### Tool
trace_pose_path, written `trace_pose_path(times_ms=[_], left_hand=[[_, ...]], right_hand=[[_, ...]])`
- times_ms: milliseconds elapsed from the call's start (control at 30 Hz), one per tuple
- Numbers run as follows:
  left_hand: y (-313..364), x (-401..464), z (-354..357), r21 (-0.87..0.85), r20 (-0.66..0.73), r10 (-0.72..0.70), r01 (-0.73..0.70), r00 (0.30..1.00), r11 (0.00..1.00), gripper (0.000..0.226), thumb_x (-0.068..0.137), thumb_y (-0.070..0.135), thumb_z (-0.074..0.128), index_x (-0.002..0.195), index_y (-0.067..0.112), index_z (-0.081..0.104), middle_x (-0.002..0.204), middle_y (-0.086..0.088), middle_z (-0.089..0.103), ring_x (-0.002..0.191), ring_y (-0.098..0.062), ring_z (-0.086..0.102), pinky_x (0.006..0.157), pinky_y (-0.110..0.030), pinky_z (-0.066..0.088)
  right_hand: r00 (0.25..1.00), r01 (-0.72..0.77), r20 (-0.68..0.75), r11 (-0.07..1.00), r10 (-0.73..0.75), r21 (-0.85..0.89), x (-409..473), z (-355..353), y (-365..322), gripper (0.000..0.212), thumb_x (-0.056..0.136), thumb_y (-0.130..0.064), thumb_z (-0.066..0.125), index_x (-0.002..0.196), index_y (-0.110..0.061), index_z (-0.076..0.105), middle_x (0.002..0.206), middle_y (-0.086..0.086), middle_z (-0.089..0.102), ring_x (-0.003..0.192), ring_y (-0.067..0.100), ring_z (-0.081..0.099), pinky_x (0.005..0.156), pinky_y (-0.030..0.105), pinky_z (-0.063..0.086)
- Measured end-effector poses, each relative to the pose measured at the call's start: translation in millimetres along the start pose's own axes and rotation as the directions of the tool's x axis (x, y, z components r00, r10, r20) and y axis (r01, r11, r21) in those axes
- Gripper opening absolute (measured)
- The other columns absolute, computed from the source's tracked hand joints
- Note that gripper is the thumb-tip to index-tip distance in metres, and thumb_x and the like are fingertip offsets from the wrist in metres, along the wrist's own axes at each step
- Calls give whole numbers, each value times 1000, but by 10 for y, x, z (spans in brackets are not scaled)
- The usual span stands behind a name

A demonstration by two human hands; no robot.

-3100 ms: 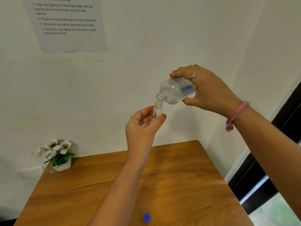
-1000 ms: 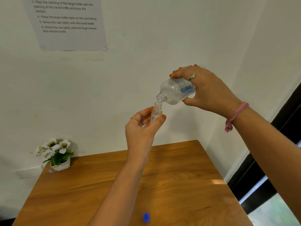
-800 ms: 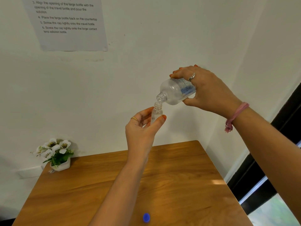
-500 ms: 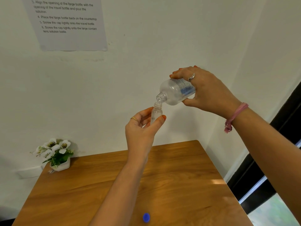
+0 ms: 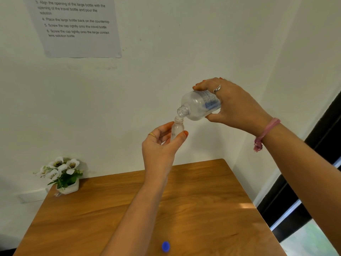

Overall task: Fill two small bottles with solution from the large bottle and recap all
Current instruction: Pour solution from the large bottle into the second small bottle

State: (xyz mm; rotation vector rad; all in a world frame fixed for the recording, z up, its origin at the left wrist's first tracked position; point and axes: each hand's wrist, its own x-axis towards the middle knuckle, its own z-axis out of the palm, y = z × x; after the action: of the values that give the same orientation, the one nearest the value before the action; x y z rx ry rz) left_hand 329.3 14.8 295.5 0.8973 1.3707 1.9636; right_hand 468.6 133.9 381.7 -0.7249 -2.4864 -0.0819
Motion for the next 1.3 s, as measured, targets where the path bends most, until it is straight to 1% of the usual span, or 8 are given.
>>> trace_pose_path(times_ms=[133,233,400,733,933,1033,1167,1300], left_hand=[[1,-7,7,-2,4,-11,11,1000,1000,34,72,17,81,102,25,67,98,7,73,92,-7,69,69,-12,53],[-5,-11,4,-8,4,-16,16,1000,1000,36,72,17,81,105,22,67,99,6,73,92,-8,69,71,-13,54],[-17,-7,5,-6,1,-18,18,1000,1000,35,72,17,81,104,24,67,99,6,73,94,-9,69,72,-14,55],[-35,-7,5,-19,2,-19,19,1000,1000,36,71,16,82,104,22,68,99,5,74,93,-9,69,74,-15,55],[-40,-13,13,-21,0,-22,22,1000,1000,37,71,16,82,105,21,68,98,6,74,92,-8,69,72,-14,54],[-35,-15,14,-20,-2,-21,21,1000,1000,36,71,17,82,104,23,68,97,7,74,92,-7,69,73,-15,54],[-28,-18,5,-35,-2,-14,14,1000,999,36,71,15,82,104,21,68,97,5,74,91,-7,70,71,-14,54],[-28,-17,3,-36,-3,-11,11,1000,999,36,72,15,82,104,22,68,97,6,74,91,-6,70,71,-13,54]], right_hand=[[1000,16,-5,1000,-16,-8,-4,0,-3,65,71,-17,78,129,-19,50,127,3,57,111,24,54,97,31,41],[1000,24,-6,1000,-24,-8,-1,-5,-5,64,71,-18,78,129,-18,51,127,4,58,112,25,55,98,33,41],[999,37,-17,999,-37,-17,1,-12,-11,62,71,-18,77,127,-17,52,126,5,58,113,27,55,100,36,40],[998,56,-24,998,-57,-37,-1,-6,-10,61,71,-17,77,127,-17,52,126,5,59,113,27,55,101,37,40],[999,28,-17,999,-28,-24,-15,-1,-1,62,72,-19,77,128,-18,51,127,4,57,113,25,54,99,30,37],[1000,-11,-7,1000,11,17,-31,26,8,65,71,-19,78,129,-20,49,128,2,56,113,23,53,98,31,41],[998,-64,8,988,64,140,-75,104,25,65,69,-21,80,127,-23,49,125,-1,56,110,18,54,94,29,48],[993,-118,18,953,117,280,-117,193,28,65,68,-20,81,124,-25,50,117,-9,56,103,8,55,85,11,45]])
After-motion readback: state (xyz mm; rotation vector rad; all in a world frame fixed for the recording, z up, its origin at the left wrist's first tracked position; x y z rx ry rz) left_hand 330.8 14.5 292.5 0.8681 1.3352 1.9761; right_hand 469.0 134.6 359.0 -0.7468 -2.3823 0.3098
